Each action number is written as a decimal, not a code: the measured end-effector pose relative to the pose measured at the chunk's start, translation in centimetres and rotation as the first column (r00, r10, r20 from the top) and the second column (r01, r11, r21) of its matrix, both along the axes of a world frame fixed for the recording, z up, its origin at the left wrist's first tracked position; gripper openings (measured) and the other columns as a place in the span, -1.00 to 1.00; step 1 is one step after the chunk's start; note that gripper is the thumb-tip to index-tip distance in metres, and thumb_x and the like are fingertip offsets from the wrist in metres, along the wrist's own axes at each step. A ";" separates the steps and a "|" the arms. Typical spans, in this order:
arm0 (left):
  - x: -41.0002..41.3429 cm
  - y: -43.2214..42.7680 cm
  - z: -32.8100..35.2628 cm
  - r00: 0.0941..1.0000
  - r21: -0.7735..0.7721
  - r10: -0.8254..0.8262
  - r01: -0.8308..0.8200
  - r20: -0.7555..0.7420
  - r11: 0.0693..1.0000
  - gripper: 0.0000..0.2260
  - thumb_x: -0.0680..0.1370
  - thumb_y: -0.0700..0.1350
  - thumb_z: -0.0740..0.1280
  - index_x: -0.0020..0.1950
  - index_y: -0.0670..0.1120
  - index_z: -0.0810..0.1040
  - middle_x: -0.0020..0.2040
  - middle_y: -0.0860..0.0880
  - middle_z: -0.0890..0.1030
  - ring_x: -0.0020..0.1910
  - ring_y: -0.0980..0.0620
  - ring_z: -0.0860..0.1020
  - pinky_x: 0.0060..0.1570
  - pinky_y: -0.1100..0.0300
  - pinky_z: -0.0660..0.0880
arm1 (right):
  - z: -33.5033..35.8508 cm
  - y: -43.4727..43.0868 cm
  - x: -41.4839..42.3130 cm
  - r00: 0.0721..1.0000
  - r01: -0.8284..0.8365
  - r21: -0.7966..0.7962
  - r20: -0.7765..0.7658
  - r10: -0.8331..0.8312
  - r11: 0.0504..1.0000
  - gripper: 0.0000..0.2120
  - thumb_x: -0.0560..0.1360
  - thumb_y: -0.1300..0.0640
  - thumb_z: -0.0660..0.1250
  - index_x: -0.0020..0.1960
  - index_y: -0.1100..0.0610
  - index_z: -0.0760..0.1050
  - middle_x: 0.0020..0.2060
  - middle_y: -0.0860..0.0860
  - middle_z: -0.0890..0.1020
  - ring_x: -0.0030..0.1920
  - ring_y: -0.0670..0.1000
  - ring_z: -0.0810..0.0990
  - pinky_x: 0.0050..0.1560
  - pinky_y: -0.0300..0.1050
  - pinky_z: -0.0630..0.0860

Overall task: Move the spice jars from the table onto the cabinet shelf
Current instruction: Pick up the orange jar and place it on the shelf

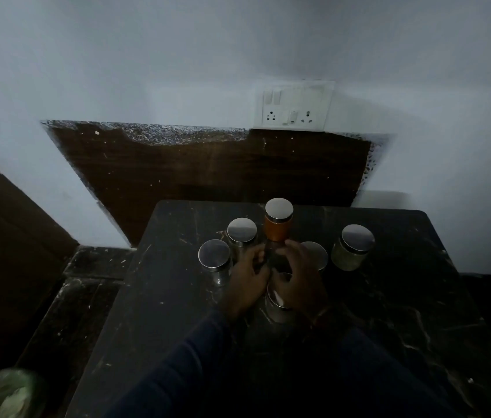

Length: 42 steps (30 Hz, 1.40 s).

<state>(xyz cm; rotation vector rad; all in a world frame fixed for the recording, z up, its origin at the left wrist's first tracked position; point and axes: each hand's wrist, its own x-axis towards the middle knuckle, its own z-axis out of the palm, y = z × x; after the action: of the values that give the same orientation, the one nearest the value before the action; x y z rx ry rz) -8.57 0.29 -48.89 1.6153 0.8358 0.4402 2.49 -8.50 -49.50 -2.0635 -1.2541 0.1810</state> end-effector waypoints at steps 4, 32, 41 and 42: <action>1.6 2.2 3.3 0.997 0.015 0.036 -0.037 0.062 0.999 -0.68 0.53 -0.21 0.33 0.15 0.17 0.46 0.03 0.14 0.62 0.02 0.31 0.59 -0.05 0.33 0.54 | 2.3 5.7 4.3 0.998 0.024 -0.038 -0.048 -0.026 0.999 -0.56 0.47 0.09 0.40 0.31 0.14 0.41 0.30 0.11 0.43 0.31 0.08 0.43 0.24 -0.17 0.36; 2.1 3.3 4.9 0.997 -0.021 0.060 -0.061 -0.044 0.998 -0.84 0.57 -0.20 0.30 0.02 0.07 0.51 -0.09 0.05 0.62 -0.06 0.12 0.62 -0.01 0.21 0.59 | -1.6 11.9 7.2 0.997 0.021 -0.502 0.080 0.023 0.865 -0.29 0.42 -0.14 0.37 0.46 0.06 0.19 0.42 0.21 0.22 0.38 0.24 0.28 0.27 0.16 0.41; 0.8 3.3 6.0 0.993 -0.175 0.116 -0.120 -0.034 0.977 -0.77 0.63 -0.09 0.22 0.25 -0.11 0.48 0.03 -0.05 0.60 -0.11 0.13 0.61 -0.35 0.39 0.53 | 4.6 7.7 8.0 0.998 -0.065 -0.170 -0.001 0.066 0.983 -0.43 0.31 -0.10 0.52 0.20 0.04 0.36 0.14 0.04 0.41 0.03 -0.02 0.48 -0.17 -0.25 0.48; 0.9 3.0 6.3 0.990 -0.222 0.136 -0.139 -0.030 0.965 -0.74 0.64 -0.03 0.20 0.28 -0.10 0.46 0.03 -0.04 0.60 -0.12 0.13 0.61 -0.38 0.40 0.52 | 6.5 7.2 8.6 0.994 -0.108 -0.133 0.018 0.111 0.985 -0.45 0.30 -0.11 0.51 0.18 0.00 0.36 0.12 0.02 0.41 -0.01 -0.05 0.48 -0.21 -0.32 0.41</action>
<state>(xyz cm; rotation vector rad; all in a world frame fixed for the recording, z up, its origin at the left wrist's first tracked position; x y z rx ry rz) -7.67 3.28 -42.62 1.3591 0.9770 0.4172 11.05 -1.33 -43.04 -2.1146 -1.4060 0.2967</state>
